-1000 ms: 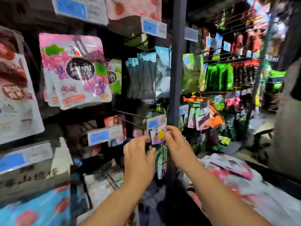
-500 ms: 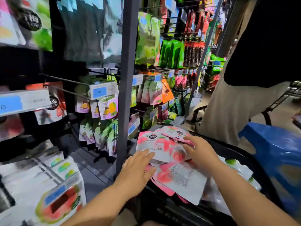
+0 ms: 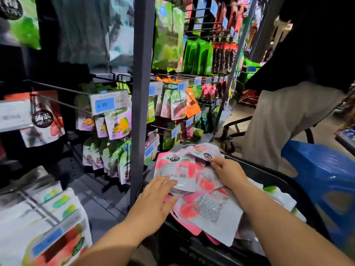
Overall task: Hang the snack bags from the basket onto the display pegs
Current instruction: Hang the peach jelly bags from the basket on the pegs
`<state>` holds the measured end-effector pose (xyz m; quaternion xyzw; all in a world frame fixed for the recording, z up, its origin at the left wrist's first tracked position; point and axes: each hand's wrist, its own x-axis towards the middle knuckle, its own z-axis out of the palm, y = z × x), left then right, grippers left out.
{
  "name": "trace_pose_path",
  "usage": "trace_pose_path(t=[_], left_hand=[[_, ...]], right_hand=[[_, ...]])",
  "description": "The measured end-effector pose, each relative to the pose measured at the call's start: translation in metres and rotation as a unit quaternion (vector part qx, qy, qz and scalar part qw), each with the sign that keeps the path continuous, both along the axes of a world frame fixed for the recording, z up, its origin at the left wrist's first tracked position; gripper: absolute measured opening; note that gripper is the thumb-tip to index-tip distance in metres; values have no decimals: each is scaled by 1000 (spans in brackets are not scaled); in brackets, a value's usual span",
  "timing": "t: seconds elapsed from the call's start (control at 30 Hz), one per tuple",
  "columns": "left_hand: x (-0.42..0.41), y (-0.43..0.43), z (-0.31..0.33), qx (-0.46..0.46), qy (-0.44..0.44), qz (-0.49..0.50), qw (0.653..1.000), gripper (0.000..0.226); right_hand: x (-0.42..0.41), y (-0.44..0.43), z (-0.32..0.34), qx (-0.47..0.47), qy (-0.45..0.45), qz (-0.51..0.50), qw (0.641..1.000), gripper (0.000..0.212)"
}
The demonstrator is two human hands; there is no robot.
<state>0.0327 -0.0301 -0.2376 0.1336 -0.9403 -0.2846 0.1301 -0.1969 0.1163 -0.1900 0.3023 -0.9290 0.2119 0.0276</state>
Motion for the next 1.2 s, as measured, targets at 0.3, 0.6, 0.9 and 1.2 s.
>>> trace_pose_path(t=[0.3,0.6,0.9,1.2], left_hand=[[-4,-1,-2,12,5,-1,1000,45],[-3,-1,13,116,9,5,993,40],[13,7,52,325,84,10,942,45],[44,-5,57,531,157,41,832,50]], right_hand=[[37,13,33,-434,-69,-10,898,19],[71,12,89,-563,-45,43,824,9],[106,-14,100,-521,-86,124,840,16],[123,-64,78,-480,-165,115,854,10]])
